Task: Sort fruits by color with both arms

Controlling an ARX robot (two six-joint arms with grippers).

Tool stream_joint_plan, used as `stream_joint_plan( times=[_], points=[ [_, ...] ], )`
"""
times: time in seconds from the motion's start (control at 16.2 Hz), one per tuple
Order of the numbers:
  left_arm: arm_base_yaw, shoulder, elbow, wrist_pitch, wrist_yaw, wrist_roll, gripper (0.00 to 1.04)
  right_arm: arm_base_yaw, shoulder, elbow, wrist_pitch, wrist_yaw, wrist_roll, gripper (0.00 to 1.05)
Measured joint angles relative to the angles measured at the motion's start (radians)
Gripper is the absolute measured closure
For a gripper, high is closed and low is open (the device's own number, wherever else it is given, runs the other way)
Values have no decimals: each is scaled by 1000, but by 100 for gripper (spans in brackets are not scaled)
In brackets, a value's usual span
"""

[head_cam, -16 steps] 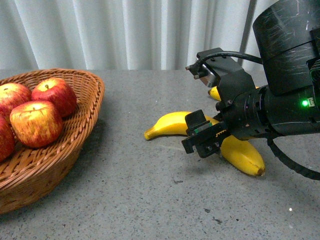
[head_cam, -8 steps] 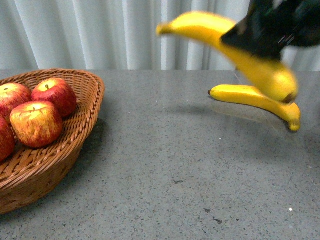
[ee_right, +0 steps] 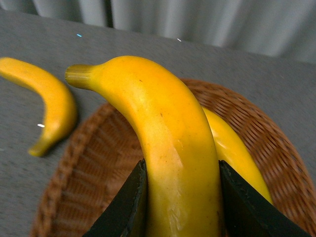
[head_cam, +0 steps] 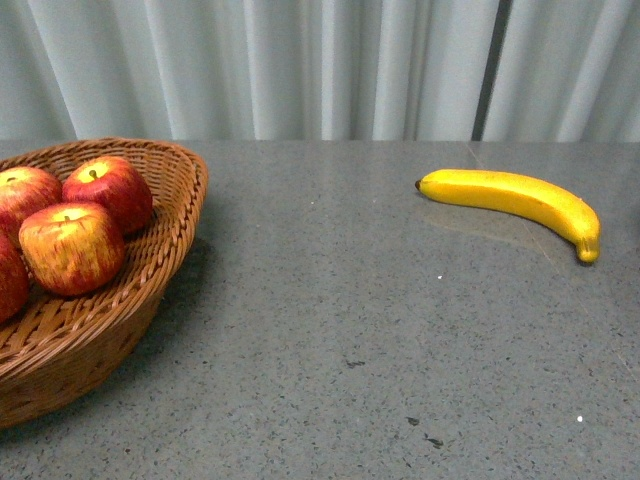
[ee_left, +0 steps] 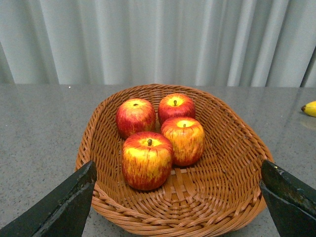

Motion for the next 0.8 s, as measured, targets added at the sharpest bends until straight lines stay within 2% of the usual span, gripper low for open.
stream_joint_plan(
  times=[0.06, 0.19, 0.31, 0.49, 0.56, 0.8],
  points=[
    [0, 0, 0, 0, 0, 0, 7, -68, 32, -2, -14, 2, -26, 70],
    [0, 0, 0, 0, 0, 0, 7, -127, 37, -13, -70, -2, -56, 68],
    [0, 0, 0, 0, 0, 0, 7, -127, 16, -14, -90, -34, -55, 43],
    [0, 0, 0, 0, 0, 0, 7, -62, -23, 19, -76, -42, -22, 9],
    [0, 0, 0, 0, 0, 0, 7, -26, -24, 38, -67, -42, 0, 5],
    [0, 0, 0, 0, 0, 0, 7, 204, 55, 160, -19, -23, 84, 7]
  ],
)
